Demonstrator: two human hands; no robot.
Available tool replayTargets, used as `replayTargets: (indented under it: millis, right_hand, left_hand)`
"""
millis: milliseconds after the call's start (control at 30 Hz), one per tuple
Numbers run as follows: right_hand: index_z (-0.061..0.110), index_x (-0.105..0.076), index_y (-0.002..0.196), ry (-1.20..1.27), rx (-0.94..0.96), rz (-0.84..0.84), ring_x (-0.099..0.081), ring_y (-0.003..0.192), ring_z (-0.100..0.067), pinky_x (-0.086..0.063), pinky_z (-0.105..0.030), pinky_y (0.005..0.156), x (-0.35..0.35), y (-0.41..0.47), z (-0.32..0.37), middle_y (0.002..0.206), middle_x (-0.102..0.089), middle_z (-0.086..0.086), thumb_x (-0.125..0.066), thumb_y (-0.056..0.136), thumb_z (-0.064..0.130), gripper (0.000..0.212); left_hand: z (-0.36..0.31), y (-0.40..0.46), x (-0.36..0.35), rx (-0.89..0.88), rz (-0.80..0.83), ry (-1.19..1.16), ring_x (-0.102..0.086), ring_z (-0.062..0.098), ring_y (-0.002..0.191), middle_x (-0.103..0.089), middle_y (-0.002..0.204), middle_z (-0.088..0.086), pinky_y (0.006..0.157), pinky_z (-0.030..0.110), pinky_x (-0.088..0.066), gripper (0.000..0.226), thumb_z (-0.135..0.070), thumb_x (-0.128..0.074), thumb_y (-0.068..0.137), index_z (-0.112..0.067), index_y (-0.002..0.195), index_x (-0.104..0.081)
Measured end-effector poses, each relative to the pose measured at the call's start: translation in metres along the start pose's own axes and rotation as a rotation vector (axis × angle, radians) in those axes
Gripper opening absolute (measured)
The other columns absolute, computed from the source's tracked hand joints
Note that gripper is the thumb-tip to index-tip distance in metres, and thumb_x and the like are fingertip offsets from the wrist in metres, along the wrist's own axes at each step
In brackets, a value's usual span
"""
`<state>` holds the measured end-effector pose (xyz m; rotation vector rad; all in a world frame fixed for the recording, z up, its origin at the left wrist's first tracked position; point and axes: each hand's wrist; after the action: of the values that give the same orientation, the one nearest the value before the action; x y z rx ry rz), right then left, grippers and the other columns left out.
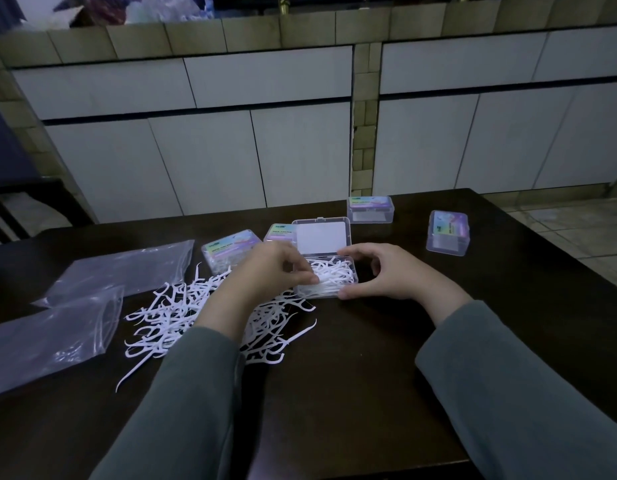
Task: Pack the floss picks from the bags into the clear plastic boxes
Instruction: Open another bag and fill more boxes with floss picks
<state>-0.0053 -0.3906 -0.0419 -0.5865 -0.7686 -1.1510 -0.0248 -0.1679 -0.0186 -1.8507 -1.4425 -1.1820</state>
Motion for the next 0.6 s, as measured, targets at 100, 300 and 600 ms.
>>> replayTargets:
  millis: [100,300,600]
  right_hand:
    - [0.050,-0.046,0.131,-0.001,-0.002,-0.008,-0.045,0.116,-0.014,-0.040,-0.051,0.103,0.000,-0.001,0.001,0.132,-0.052,0.015,-0.079,0.063,0.061,0.075]
    - [0.048,-0.046,0.132,-0.001,-0.002,-0.012,-0.042,0.113,-0.010,-0.038,-0.052,0.105,0.000,-0.003,0.003,0.134,-0.052,0.014,-0.079,0.066,0.058,0.075]
    - [0.047,-0.040,0.139,-0.094,-0.022,-0.045,-0.037,0.131,-0.020,-0.036,-0.048,0.108,-0.002,-0.011,0.008,0.146,-0.042,0.009,-0.074,0.071,0.061,0.078]
  left_hand:
    - [-0.001,0.001,-0.001,-0.004,-0.045,-0.005,-0.056,0.008,0.088,-0.061,0.093,-0.013,0.077,0.027,-0.050,0.003,-0.036,-0.069,0.083,-0.033,0.084,-0.069]
    - [0.011,0.006,-0.006,0.096,-0.251,0.052,-0.058,0.010,0.089,-0.065,0.100,-0.008,0.081,0.034,-0.053,0.018,-0.030,-0.058,0.094,-0.028,0.108,-0.070]
    - [0.011,0.001,-0.008,0.045,-0.238,-0.016,-0.057,0.002,0.087,-0.066,0.106,-0.007,0.084,0.035,-0.054,0.017,-0.028,-0.062,0.092,-0.027,0.105,-0.072]
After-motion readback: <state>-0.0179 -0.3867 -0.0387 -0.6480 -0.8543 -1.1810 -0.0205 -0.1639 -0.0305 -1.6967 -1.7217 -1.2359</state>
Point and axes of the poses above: each hand's wrist, its own y-axis towards the middle knuckle, its own x-axis out of the back of the hand, z = x × y
